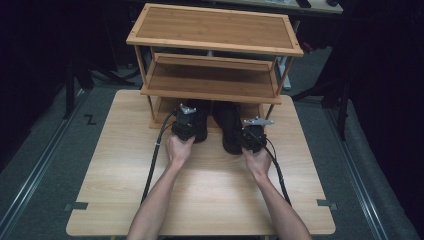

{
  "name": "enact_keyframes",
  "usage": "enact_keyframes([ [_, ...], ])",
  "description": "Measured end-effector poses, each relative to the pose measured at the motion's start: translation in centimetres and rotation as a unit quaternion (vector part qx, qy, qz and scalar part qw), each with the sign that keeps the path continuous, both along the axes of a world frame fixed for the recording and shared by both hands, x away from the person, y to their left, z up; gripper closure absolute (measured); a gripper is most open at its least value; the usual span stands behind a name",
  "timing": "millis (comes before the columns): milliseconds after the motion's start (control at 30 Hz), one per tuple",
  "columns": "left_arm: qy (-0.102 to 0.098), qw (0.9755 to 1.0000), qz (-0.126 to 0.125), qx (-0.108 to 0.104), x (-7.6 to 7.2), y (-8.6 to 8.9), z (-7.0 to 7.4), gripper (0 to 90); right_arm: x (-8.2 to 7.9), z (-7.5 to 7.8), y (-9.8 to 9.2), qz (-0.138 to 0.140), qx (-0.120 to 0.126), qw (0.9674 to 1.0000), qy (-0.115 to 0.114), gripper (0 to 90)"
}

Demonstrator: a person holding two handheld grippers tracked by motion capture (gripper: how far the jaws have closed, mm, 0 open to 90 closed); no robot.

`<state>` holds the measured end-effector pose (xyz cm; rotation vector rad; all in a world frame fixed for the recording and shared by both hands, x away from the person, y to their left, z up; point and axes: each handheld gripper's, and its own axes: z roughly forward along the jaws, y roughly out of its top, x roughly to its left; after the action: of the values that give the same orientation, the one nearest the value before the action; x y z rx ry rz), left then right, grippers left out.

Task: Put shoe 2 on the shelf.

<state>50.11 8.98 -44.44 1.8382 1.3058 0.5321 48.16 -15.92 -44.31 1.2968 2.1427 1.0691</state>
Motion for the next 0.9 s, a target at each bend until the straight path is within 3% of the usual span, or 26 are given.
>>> enact_keyframes([
  [200, 0.004, 1.0000, -0.002, -0.004, 0.1, 0.2, 0.0, 75.3, 1.3, 0.3, 1.2, -0.008, 0.002, 0.9999, 0.009, 78.0],
  [333, 0.010, 0.9999, -0.007, 0.011, 0.5, 0.0, 0.4, 75.9, 2.1, 0.4, 2.1, -0.010, -0.001, 0.9999, 0.013, 78.0],
  [667, 0.011, 0.9999, -0.002, 0.002, 1.4, -0.2, 0.8, 76.2, 4.1, 0.7, 3.9, -0.012, 0.001, 0.9998, 0.018, 77.7],
  [900, 0.011, 0.9999, 0.004, 0.008, 2.0, -0.9, 0.9, 76.2, 5.4, 0.8, 5.0, -0.018, 0.000, 0.9997, 0.019, 77.5],
])
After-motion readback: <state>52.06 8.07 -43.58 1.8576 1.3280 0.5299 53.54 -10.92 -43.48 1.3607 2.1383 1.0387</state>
